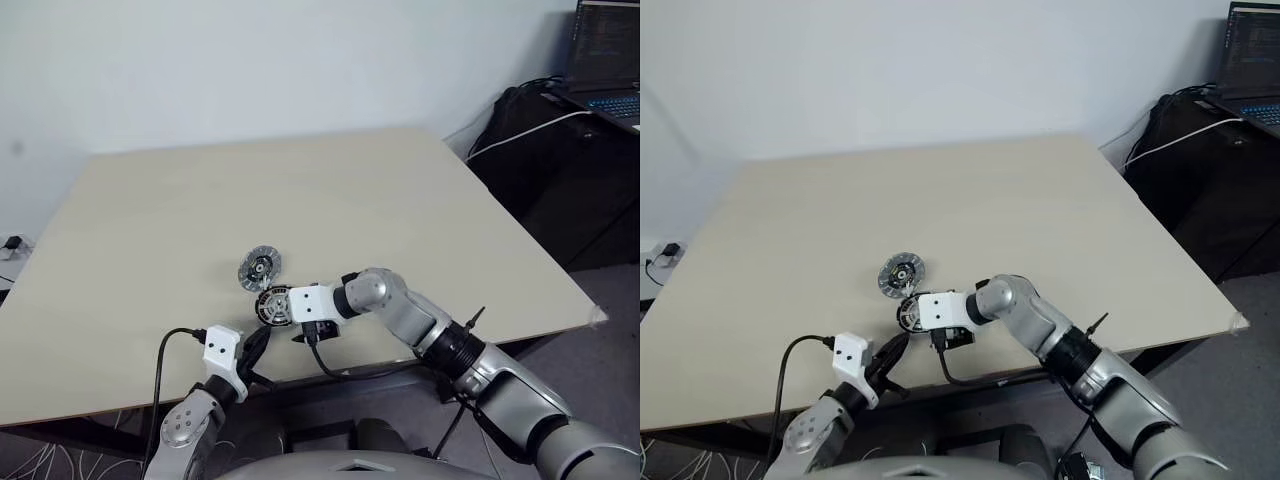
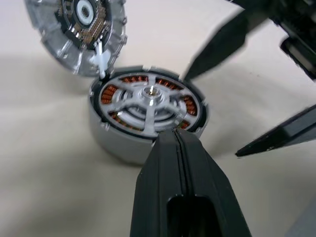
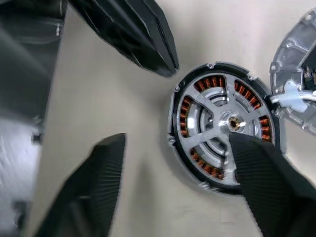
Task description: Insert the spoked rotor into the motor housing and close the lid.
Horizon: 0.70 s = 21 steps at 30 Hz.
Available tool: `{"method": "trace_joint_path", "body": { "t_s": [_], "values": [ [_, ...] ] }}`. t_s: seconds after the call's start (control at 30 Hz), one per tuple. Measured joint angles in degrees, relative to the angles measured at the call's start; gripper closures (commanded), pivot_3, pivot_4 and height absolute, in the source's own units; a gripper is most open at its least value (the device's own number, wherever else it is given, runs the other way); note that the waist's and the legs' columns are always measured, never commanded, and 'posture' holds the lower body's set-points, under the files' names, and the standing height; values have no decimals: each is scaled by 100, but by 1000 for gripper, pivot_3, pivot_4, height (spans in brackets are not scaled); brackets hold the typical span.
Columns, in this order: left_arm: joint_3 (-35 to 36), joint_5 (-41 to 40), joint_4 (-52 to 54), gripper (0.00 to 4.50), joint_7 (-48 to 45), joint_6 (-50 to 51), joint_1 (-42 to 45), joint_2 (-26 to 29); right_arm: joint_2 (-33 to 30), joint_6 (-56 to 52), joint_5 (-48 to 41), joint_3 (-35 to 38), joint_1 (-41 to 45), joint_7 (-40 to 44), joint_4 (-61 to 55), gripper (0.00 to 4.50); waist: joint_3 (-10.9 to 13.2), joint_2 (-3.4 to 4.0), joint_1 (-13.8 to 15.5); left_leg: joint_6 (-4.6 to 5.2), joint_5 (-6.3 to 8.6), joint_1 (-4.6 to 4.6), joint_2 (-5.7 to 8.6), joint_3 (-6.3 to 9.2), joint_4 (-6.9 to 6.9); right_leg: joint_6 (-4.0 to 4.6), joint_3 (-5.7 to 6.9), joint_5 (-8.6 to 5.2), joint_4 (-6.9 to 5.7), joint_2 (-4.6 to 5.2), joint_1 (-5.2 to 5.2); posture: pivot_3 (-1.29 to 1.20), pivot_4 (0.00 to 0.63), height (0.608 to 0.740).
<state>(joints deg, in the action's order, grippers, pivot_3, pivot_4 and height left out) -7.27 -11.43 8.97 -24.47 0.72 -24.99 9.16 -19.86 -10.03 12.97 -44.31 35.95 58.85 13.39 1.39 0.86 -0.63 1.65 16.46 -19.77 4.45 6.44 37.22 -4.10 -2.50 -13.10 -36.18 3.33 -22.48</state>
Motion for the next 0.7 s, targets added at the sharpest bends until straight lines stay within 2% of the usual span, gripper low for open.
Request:
{"method": "trace_joint_path", "body": {
  "t_s": [0.3,0.7],
  "values": [
    [3,0,0,4500,182,-48,-98,-121,292,1356,887,-549,1031,425,1137,1004,0,0,4,-1,0,1,2,2,-3,2,1,0,-2,0,-1,0,0,740],
    [11,-3,-245,4500,196,-264,-92,-231,363,2628,1688,-718,1458,602,1805,1004,0,1,2,-5,-2,3,3,2,-4,7,0,-2,-16,0,-6,0,0,740]
  ]
}}
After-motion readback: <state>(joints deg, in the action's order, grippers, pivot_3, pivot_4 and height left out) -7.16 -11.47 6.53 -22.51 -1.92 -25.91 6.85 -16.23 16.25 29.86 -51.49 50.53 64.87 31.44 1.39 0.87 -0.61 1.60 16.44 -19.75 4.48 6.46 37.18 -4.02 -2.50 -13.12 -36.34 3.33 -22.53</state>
